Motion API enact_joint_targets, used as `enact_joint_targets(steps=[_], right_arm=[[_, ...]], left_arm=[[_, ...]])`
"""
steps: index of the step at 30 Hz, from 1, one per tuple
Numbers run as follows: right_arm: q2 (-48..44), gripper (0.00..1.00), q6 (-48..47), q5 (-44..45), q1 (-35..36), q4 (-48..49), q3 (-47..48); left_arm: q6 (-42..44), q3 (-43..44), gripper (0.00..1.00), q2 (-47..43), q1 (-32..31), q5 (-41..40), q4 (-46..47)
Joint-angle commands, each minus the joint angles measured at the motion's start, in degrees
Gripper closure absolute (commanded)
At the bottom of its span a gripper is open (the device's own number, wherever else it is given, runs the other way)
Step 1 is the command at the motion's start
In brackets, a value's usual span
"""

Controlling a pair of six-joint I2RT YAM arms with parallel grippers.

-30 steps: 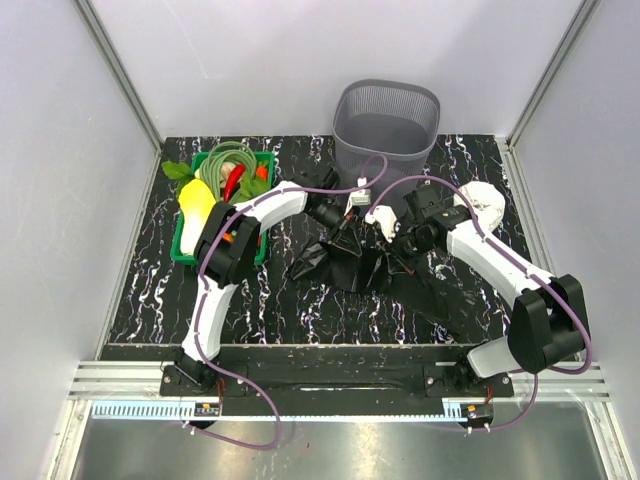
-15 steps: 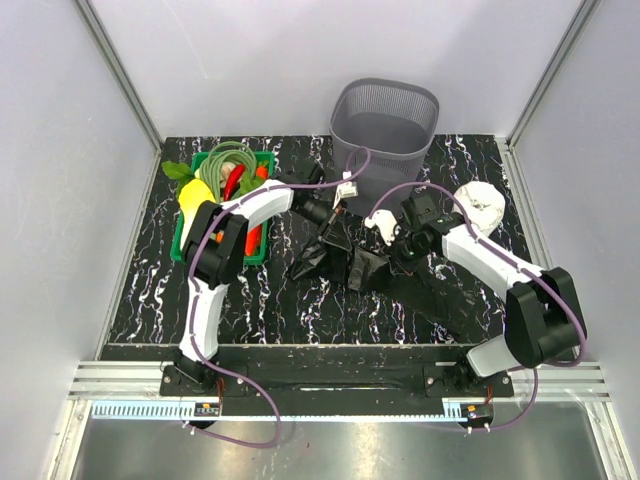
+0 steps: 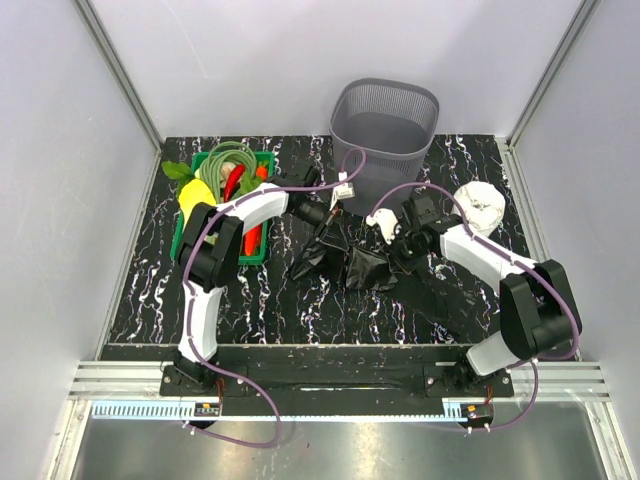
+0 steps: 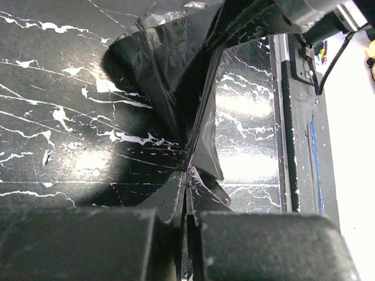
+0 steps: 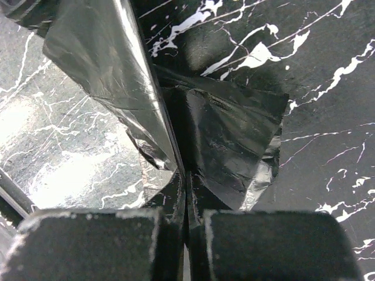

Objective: Put the trash bags into the trash bin

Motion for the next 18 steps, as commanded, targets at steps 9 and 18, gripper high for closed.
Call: enact_joint_targets(steps=[9, 18], right_arm=[[3.39, 1.00, 0.22, 7.46, -3.56, -5.58, -2.27], [4.62, 1.00, 0.66, 8.61, -5.49, -4.78, -2.80]], left_arm=[[0.63, -2.05, 1.00, -7.50, 6.59, -4.35, 2.66], [1.51, -3.72, 1.00, -9.08, 8.34, -5.23, 2.83]])
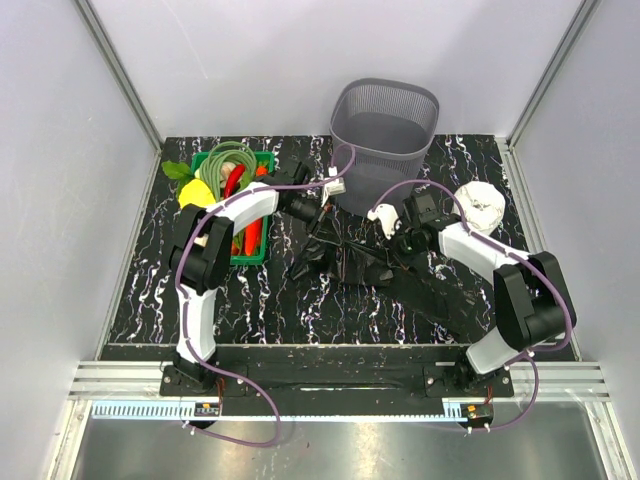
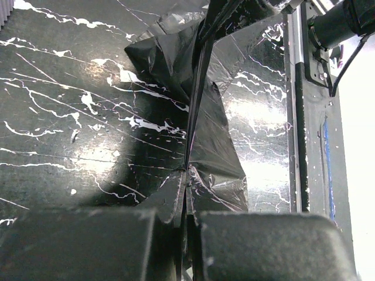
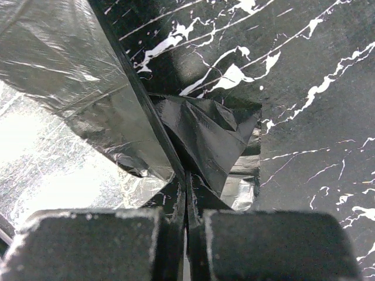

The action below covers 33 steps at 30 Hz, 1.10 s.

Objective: Put the trash bags into the trash bin

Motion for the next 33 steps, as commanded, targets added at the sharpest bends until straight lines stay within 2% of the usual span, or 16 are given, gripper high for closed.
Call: enact_joint_targets(steps=[1, 6, 10, 15, 17, 22, 25, 26, 27, 33], right_arm=[[2.13, 1.00, 0.35, 9.22, -4.01, -10.29, -2.36], [3.10, 1.00, 0.97, 9.39, -4.28, -10.38, -1.83], [1.87, 1.00, 0.62, 6.25, -4.28, -10.99, -1.05], [0.02, 0.70, 0.36, 1.84, -3.93, -13.09, 1.59], [-0.24, 0.50, 0.18, 1.31, -3.31, -13.45, 2.64], [-1.21, 0.32, -0.09, -0.53, -2.34, -13.28, 5.63], [-1.47, 0.25, 0.09, -1.85, -1.99, -12.93, 8.26], [-1.38, 0.18, 0.09, -2.29, -1.99, -12.67, 9.14], [-1.04, 0.06, 0.09, -2.73, -1.90, -12.58, 10.20], [1.95, 0.00, -1.14, -5.28, -0.50, -12.14, 15.04]], left_arm=[[1.60, -0.44, 1.00, -5.69, 6.22, -3.50, 0.47], [2.04, -2.99, 1.00, -7.18, 6.58, -3.94, 1.08], [3.18, -3.69, 1.00, -7.01, 6.40, -4.12, 0.74], [3.80, -3.52, 1.00, -6.57, 3.51, -6.05, 0.21], [3.89, -3.00, 1.00, -6.31, 2.54, -6.23, 0.21], [4.68, -0.89, 1.00, -4.73, 0.34, -6.14, -1.46], [5.12, -0.71, 1.00, -4.46, -1.15, -5.97, -1.99], [5.38, -0.71, 1.00, -4.46, -1.51, -5.88, -2.51], [5.82, -0.53, 1.00, -4.55, -2.03, -5.62, -2.95], [7.31, 0.69, 1.00, -4.55, -3.88, -3.95, -6.03]])
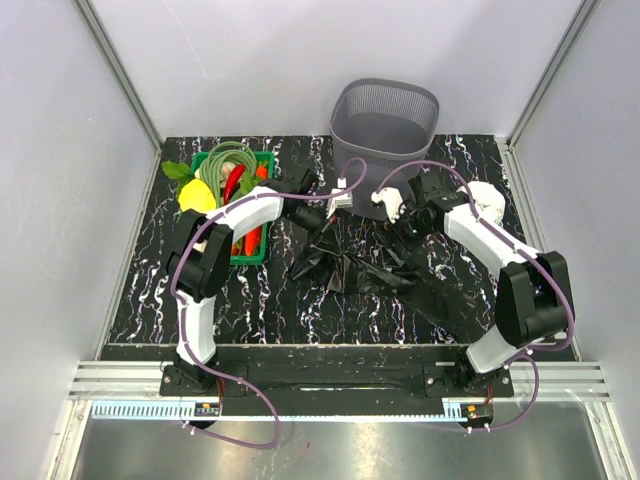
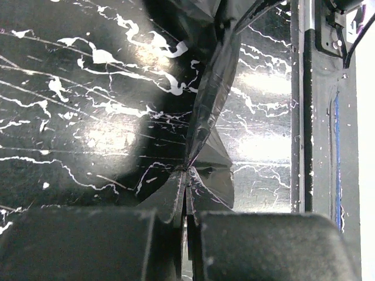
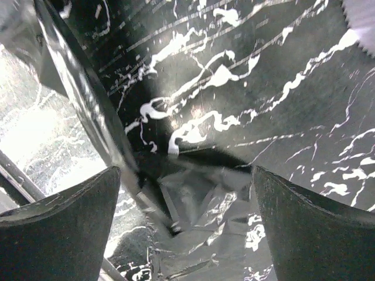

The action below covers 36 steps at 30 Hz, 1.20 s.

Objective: Put the trash bags into the trash bin

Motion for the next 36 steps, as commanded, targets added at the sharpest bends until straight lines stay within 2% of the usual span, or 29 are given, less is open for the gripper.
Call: enact_joint_targets(steps=[1, 6, 12, 18, 21, 25, 28, 33, 36], right_arm=[[0.97, 0.00, -1.49, -3.34, 2.04, 0.98, 4.22], [2.56, 0.00, -1.76, -5.88, 3.53, 0.72, 4.58], [-0.34, 0.00, 0.18, -11.51, 4.50, 1.24, 1.68], [-0.43, 0.04, 0.62, -12.21, 5.38, 1.59, -0.78], [0.71, 0.17, 0.79, -12.48, 5.47, 2.82, -1.66], [2.73, 0.44, 0.88, -13.27, 5.56, 2.91, -1.14], [3.70, 0.48, 0.79, -13.97, 5.47, 3.09, -1.05], [5.02, 0.49, 0.88, -14.85, 5.56, 3.27, -1.05], [5.11, 0.60, 1.06, -14.59, 5.56, 4.14, -1.75]], left_arm=[[2.90, 3.28, 1.00, -1.27, -0.93, 2.42, -2.27], [2.46, 3.63, 1.00, -1.36, -1.20, 2.60, -2.71], [1.32, 4.77, 1.00, -0.39, -1.20, 2.24, -2.72], [0.97, 5.30, 1.00, 0.05, -1.20, 2.68, -2.71], [0.97, 5.30, 1.00, -0.13, -1.19, 3.04, -2.71], [1.05, 4.69, 1.00, -0.56, -1.11, 3.38, -2.71], [1.05, 4.33, 1.00, -0.83, -1.19, 3.47, -2.72], [1.05, 4.42, 1.00, -0.83, -1.20, 3.65, -2.80], [0.97, 4.16, 1.00, -0.92, -1.11, 3.74, -2.71]])
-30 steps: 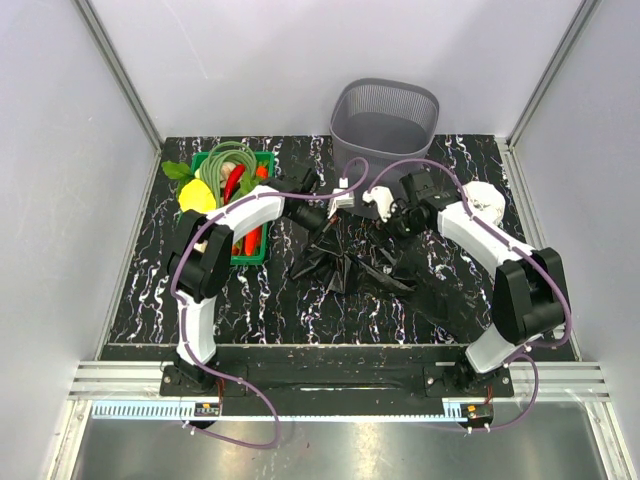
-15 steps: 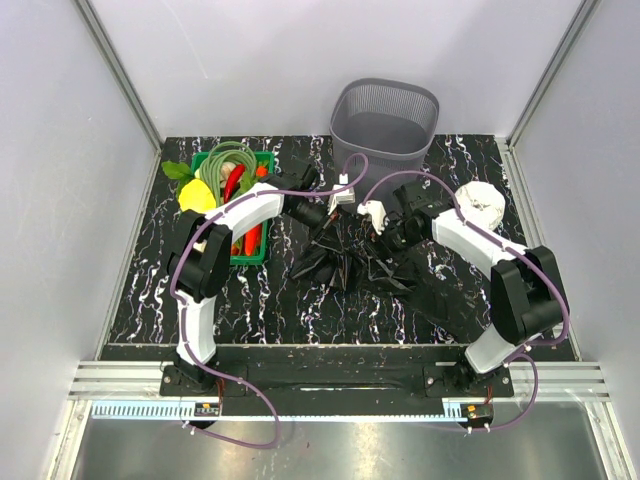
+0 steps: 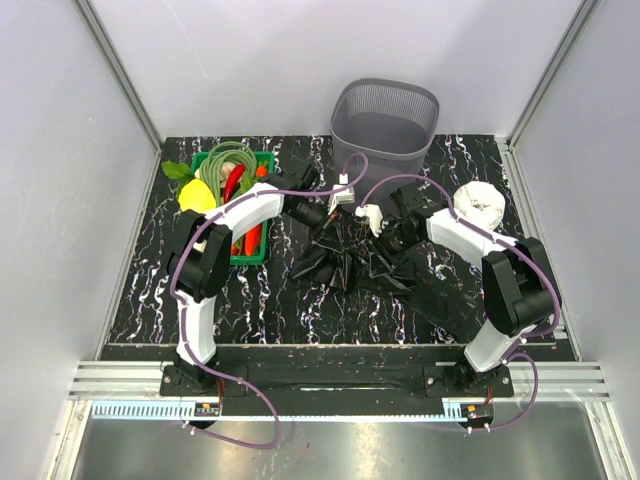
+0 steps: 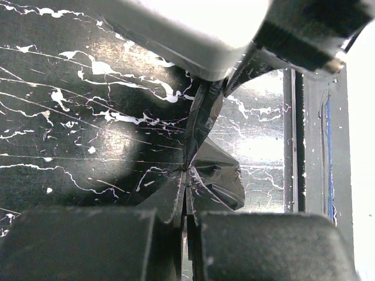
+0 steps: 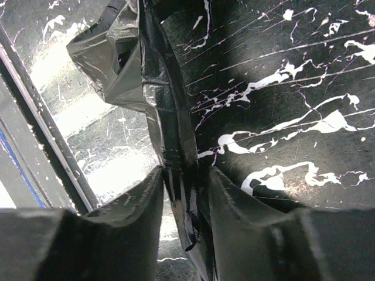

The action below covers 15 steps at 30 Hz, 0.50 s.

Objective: Put the trash bags into the trash bin

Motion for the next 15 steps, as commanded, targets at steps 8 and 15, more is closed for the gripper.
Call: enact_joint_targets(steps=[8, 15], right_arm=[[0.86, 1.00, 4.78, 1.37, 0.57, 2.66, -0.22], [2.80, 1.00, 10.16, 8.23, -0.65, 2.13, -0.75]], left_arm=[[-0.34, -0.11, 1.00, -2.45, 1.04, 4.33, 1.22], [-4.91, -3.71, 1.00, -9.30, 6.48, 7.49, 4.91]])
